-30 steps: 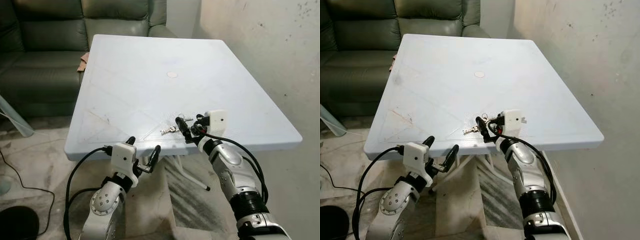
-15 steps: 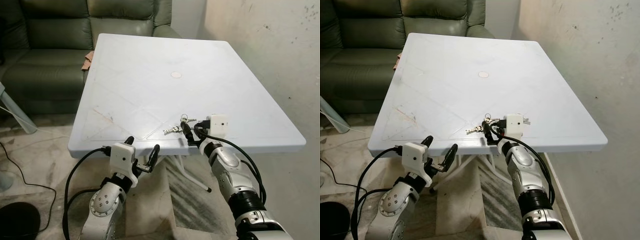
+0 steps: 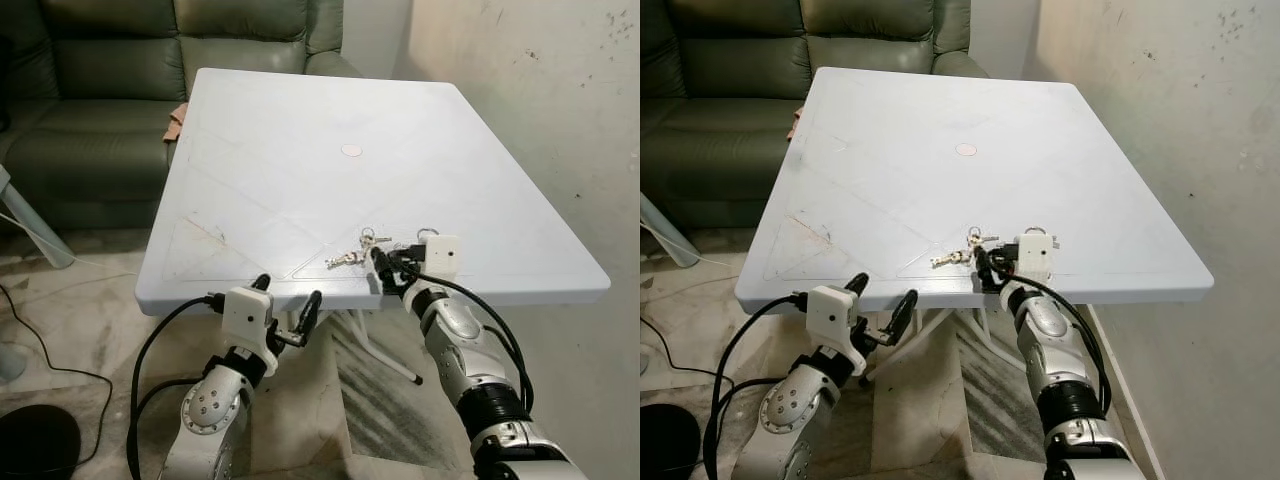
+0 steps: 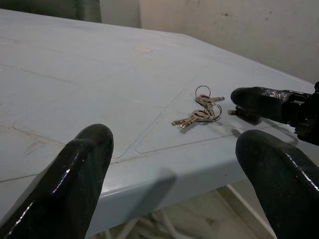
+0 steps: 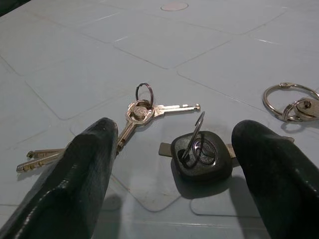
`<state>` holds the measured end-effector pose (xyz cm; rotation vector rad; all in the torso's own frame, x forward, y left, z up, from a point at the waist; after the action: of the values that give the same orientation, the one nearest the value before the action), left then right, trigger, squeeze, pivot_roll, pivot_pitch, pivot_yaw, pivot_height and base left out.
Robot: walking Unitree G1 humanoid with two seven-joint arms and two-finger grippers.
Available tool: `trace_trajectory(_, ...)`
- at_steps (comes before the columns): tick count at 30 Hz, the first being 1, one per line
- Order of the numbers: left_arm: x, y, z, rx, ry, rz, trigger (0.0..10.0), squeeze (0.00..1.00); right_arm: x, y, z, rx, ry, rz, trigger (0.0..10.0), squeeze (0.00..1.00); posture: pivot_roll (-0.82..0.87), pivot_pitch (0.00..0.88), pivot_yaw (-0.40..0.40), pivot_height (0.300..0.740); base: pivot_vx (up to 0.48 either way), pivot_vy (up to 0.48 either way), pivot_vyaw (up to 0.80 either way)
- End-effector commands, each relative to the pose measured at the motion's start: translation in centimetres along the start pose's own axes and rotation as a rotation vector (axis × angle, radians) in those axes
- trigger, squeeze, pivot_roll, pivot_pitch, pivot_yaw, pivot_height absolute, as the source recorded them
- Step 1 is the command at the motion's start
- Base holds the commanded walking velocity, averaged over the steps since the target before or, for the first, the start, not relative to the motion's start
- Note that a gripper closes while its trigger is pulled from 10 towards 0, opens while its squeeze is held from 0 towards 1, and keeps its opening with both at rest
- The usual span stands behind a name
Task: Hang keys on a hook
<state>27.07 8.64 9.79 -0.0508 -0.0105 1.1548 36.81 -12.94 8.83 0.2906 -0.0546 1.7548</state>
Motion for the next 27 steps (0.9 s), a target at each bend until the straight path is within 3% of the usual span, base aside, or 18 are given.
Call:
trace_trajectory(1, -0.4, 0.1, 0.0, 0.005, -0.007, -0.004, 10.0, 0.00, -0.1, -0.2, 0.3, -0.007, -0.003, -0.003, 1.1, 0.00, 0.13, 0.083, -0.099, 0.740, 0.000, 0.000, 0.00)
trace_trajectory(2, -0.4, 0.1, 0.0, 0.006, -0.007, -0.005, 10.0, 0.00, 0.0, -0.2, 0.3, -0.008, -0.002, -0.002, 1.4, 0.00, 0.13, 0.083, -0.099, 0.740, 0.000, 0.000, 0.00)
trace_trajectory(3, -0.4, 0.1, 0.0, 0.007, -0.007, -0.004, 10.0, 0.00, 0.0, -0.2, 0.3, -0.011, 0.000, 0.004, 0.0, 0.00, 0.13, 0.083, -0.099, 0.740, 0.000, 0.000, 0.00)
trace_trajectory(4, -0.5, 0.1, 0.0, 0.007, -0.007, -0.004, 10.0, 0.00, 0.1, -0.2, 0.3, -0.013, 0.000, 0.009, 0.0, 0.00, 0.13, 0.085, -0.099, 0.740, 0.000, 0.000, 0.00)
trace_trajectory(5, -0.5, 0.1, 0.0, 0.008, -0.007, -0.004, 10.0, 0.00, 0.2, -0.3, 0.3, -0.012, 0.000, 0.010, 0.7, 0.00, 0.13, 0.085, -0.099, 0.740, 0.000, 0.000, 0.00)
trace_trajectory(6, -0.5, 0.1, 0.0, 0.008, -0.007, -0.004, 10.0, 0.00, 0.2, -0.3, 0.3, -0.012, 0.000, 0.010, 0.7, 0.00, 0.13, 0.085, -0.099, 0.740, 0.000, 0.000, 0.00)
trace_trajectory(7, -0.5, 0.1, 0.0, 0.009, -0.006, -0.004, 10.0, 0.00, 0.3, -0.3, 0.3, -0.010, -0.001, 0.009, 2.4, 0.00, 0.13, 0.085, -0.099, 0.740, 0.000, 0.000, 0.00)
trace_trajectory(8, -0.5, 0.1, 0.0, 0.010, -0.007, -0.004, 10.0, 0.00, 0.4, -0.3, 0.3, -0.011, -0.004, 0.014, 3.1, 0.00, 0.13, 0.085, -0.099, 0.740, 0.000, 0.000, 0.00)
trace_trajectory(9, -0.5, 0.1, 0.0, 0.009, -0.007, -0.005, 10.0, 0.00, 0.5, -0.4, 0.3, -0.012, -0.003, 0.017, 2.7, 0.00, 0.13, 0.085, -0.099, 0.740, 0.000, 0.000, 0.00)
trace_trajectory(10, -0.5, 0.1, 0.0, 0.010, -0.008, -0.005, 10.0, 0.00, 0.6, -0.4, 0.3, -0.010, -0.003, 0.017, 3.6, 0.00, 0.13, 0.085, -0.098, 0.740, 0.000, 0.000, 0.00)
trace_trajectory(17, -0.6, 0.1, 0.0, 0.010, -0.005, -0.005, 10.0, 0.00, 0.8, -0.6, 0.3, -0.014, 0.001, 0.017, 3.2, 0.00, 0.13, 0.090, -0.098, 0.740, 0.000, 0.000, 0.00)
trace_trajectory(25, -0.6, 0.1, 0.0, 0.011, -0.007, -0.001, 10.0, 0.00, 0.9, -0.9, 0.4, -0.011, 0.011, 0.015, 3.5, 0.00, 0.13, 0.094, -0.100, 0.740, 0.000, 0.000, 0.00)
trace_trajectory(27, -0.6, 0.1, 0.0, 0.012, -0.008, 0.002, 10.0, 0.00, 0.6, -0.9, 0.3, -0.002, 0.018, 0.006, 4.3, 0.00, 0.14, 0.094, -0.102, 0.740, 0.000, 0.000, 0.00)
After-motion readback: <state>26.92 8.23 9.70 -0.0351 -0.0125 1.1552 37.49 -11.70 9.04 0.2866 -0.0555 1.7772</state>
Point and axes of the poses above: a point about 5 cm out from each wrist's last joint towards the gripper, its own y axis pointing back from the gripper into the wrist, its own z axis along the axis of the wrist's last joint, x = y × z, the point moved 2 cm from there along -y, pointing out of the wrist towards the gripper, and after that the axes turned 3 degrees about -y, right-handed, at the moved point
